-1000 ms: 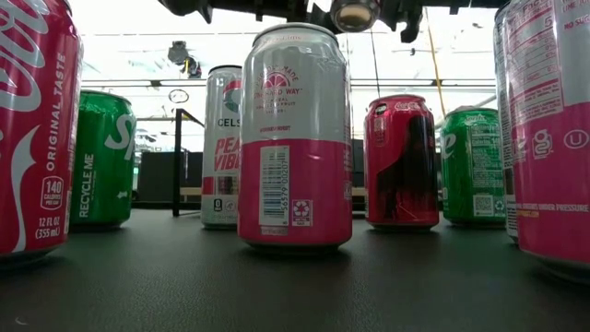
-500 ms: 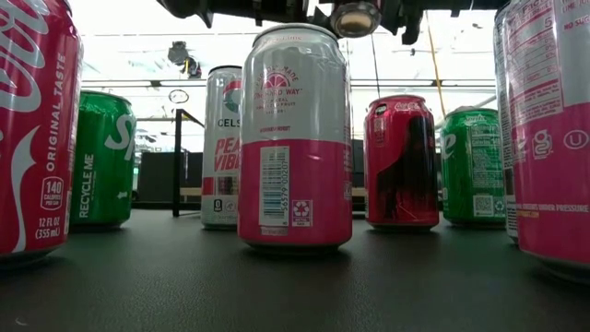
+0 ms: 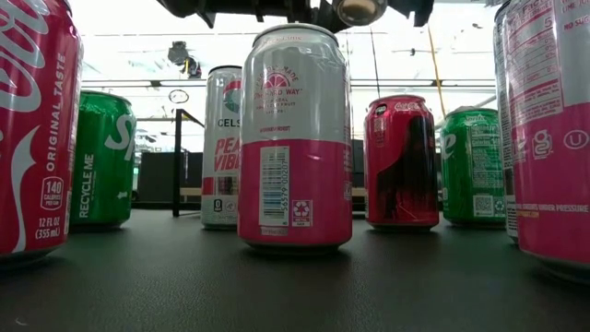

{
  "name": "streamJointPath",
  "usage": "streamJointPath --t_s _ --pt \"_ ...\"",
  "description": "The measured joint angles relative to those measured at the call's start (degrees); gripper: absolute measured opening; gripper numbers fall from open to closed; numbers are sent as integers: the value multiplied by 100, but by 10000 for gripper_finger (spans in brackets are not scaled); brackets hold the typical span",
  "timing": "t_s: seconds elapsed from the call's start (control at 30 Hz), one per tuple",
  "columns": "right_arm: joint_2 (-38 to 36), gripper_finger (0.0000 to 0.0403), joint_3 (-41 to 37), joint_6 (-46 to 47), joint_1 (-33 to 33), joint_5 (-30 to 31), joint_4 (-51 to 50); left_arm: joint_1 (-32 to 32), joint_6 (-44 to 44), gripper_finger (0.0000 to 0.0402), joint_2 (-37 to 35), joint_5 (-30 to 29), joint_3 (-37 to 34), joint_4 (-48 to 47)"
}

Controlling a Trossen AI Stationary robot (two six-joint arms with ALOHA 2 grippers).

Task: Place canned beverage on shelf
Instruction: Put the top red soda can on the shelf

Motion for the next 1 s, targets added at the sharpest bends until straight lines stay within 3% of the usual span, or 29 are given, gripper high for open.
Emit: streamJointPath --t_s 0.27,0.6,0.73,1.0 --pt "-739 357 -2 -155 -1 -586 -619 13 -264 291 0 988 0 291" --pt "-1021 357 -3 -457 -58 -1435 -757 16 2 291 -12 2859 0 668" --pt "-884 357 -2 -204 -173 -2123 -390 20 86 291 -11 3166 0 871" --pt "-290 357 484 -246 -209 -2332 -763 122 328 291 -11 3341 4 866"
